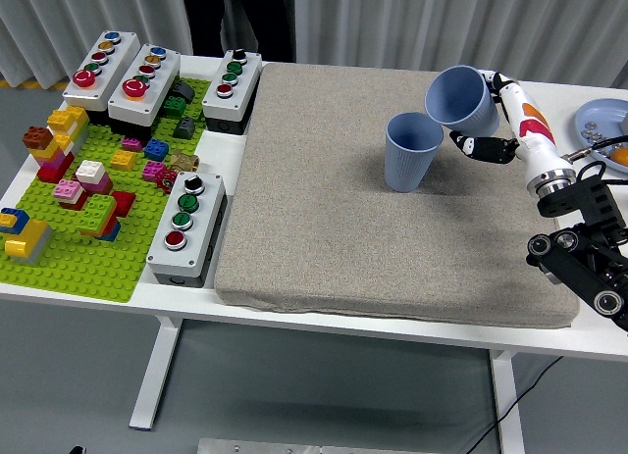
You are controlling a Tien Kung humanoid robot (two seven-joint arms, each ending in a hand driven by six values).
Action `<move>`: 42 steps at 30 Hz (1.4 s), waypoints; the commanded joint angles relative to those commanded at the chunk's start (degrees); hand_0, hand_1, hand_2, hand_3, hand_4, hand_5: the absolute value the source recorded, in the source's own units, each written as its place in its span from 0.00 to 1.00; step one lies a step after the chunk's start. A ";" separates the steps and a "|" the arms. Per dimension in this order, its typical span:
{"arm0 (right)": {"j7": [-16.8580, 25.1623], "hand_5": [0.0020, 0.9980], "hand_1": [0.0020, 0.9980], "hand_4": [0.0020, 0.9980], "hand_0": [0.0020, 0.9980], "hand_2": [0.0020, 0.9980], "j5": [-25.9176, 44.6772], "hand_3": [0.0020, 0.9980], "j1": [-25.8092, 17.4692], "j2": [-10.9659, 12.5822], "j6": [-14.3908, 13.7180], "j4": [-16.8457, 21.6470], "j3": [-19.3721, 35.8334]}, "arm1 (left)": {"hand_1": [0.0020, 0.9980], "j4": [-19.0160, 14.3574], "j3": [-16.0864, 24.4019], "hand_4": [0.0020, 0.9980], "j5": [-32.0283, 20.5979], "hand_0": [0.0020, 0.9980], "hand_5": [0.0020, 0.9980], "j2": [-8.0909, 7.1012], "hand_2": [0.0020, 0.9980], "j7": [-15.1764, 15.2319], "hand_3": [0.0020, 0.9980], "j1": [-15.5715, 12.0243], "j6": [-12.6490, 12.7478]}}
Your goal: Pick cup pour cup place
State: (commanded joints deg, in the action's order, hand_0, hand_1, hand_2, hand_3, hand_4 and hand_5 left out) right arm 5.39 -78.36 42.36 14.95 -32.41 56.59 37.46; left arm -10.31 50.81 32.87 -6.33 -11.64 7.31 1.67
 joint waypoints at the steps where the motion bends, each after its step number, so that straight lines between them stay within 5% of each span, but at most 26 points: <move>1: 0.01 0.08 0.66 0.70 0.76 0.58 -0.08 0.67 0.12 0.04 0.01 -0.10 -0.12 | 0.81 0.00 -0.02 0.51 -0.01 0.76 0.94 0.01 0.84 0.00 0.76 0.07 0.00; 42: -0.95 0.09 0.66 0.69 0.76 0.58 -11.64 0.67 1.00 0.06 -0.98 -1.38 -0.97 | 0.81 0.00 -0.02 0.51 0.36 0.76 0.94 -0.02 0.84 -0.14 0.76 0.23 -0.01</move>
State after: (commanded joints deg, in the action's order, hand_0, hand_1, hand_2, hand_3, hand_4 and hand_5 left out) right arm 4.45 -90.01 43.36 15.01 -33.39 55.22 36.49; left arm -10.31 50.79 33.23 -6.34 -11.78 7.55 1.67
